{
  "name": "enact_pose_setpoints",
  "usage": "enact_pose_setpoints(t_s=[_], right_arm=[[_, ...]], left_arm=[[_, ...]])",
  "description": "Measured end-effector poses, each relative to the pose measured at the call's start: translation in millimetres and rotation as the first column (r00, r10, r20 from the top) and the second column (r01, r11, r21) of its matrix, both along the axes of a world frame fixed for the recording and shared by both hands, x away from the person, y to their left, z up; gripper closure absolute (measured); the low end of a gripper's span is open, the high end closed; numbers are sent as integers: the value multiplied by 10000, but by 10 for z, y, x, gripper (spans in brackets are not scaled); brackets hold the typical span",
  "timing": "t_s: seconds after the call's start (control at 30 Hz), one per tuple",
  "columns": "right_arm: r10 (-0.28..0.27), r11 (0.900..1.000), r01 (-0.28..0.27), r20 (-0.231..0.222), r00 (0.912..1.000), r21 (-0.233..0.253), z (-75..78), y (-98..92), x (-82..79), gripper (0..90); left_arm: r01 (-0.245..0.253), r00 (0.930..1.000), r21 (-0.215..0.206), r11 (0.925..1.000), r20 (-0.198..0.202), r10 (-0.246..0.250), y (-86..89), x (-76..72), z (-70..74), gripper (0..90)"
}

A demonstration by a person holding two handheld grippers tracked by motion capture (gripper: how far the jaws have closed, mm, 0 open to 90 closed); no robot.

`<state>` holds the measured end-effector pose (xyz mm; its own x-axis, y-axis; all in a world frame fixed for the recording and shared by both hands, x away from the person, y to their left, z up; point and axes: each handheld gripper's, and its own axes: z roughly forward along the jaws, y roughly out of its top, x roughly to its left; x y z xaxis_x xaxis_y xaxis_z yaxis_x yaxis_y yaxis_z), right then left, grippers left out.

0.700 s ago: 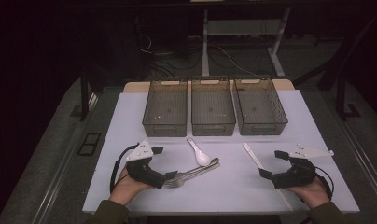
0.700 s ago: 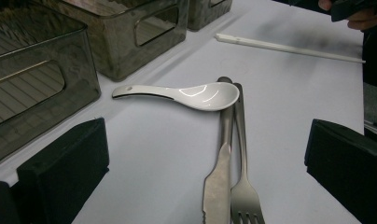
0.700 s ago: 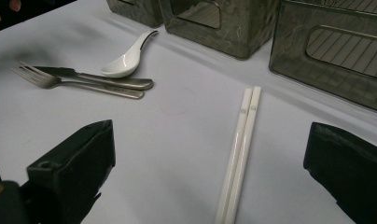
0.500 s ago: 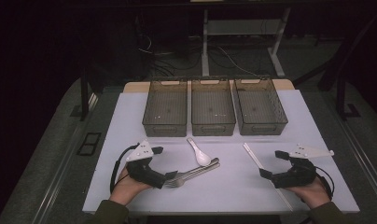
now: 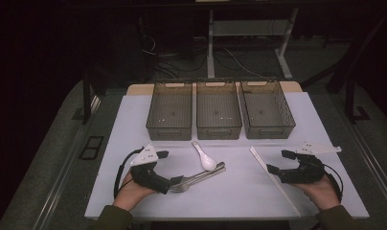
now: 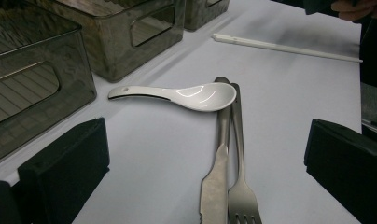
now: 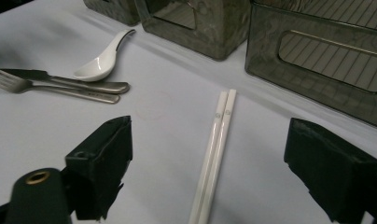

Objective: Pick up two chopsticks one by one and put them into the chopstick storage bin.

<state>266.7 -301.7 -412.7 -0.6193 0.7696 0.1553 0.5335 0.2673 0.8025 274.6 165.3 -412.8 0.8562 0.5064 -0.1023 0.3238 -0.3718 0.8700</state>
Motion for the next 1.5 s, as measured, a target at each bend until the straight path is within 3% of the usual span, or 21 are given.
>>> enact_pose_setpoints(t_s=[0.07,0.23,0.57,0.87,1.13,1.5], right_arm=[[-33,9999,33,-13,10000,-119,-4,-1,37,208],[-65,9998,55,-521,9986,-209,-34,-18,122,335],[-128,9983,59,-1191,9928,-583,-100,36,295,476],[45,9940,-232,-1719,9851,-1071,-179,96,238,642],[5,9885,-292,-1898,9818,-1483,-220,109,190,742],[-15,9881,-308,-2095,9778,-1505,-243,91,169,796]], left_arm=[[-12,10000,30,10000,-8,12,-5,-1,1,0],[36,10000,29,10000,-4,-36,-19,1,-2,0],[57,10000,140,9999,22,-58,-25,2,-17,0],[33,10000,140,9999,57,-34,-18,-4,-13,0],[11,10000,207,9998,43,-12,-9,3,-21,0],[-27,10000,204,9998,66,25,-3,3,-22,0]])
